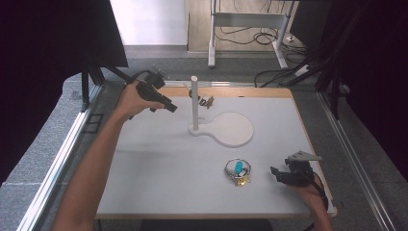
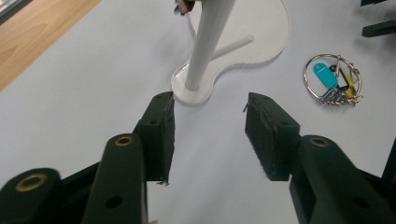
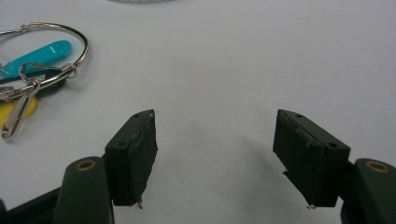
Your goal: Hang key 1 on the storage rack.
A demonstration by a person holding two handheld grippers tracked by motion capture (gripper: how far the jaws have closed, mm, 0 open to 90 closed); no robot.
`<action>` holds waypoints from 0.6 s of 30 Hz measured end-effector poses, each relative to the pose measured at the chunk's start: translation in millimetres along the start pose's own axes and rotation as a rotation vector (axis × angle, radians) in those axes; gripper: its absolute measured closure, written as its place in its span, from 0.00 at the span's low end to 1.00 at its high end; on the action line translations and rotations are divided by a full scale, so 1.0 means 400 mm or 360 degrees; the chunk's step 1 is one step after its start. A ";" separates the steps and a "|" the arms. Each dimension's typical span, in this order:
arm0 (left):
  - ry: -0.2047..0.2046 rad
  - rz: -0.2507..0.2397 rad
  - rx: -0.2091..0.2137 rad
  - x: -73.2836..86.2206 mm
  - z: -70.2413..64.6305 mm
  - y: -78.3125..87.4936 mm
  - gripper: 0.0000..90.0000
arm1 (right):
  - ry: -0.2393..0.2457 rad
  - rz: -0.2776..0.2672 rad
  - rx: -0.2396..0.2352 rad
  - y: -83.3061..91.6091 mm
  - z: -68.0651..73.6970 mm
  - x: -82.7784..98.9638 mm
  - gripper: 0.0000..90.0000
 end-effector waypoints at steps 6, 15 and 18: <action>-0.0045 -0.0036 0.0023 0.046 -0.046 -0.001 0.56 | 0.0030 -0.0003 -0.0015 -0.002 0.009 -0.005 0.34; -0.0152 -0.0055 0.0069 0.118 -0.117 -0.008 0.55 | 0.0037 -0.0052 -0.0051 -0.001 0.015 -0.012 0.34; -0.0170 -0.0041 0.0052 0.152 -0.137 -0.022 0.54 | 0.0039 -0.0064 -0.0052 0.000 0.016 -0.015 0.34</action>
Point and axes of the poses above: each handheld gripper's, and its own axes: y roughly backward along the jaws, x roughly out of its underside, z roughly to its left, the point moved 1 cm from there along -y, roughly forward along the jaws, and after that the axes turned 2 degrees about y, right-handed, at the moved point
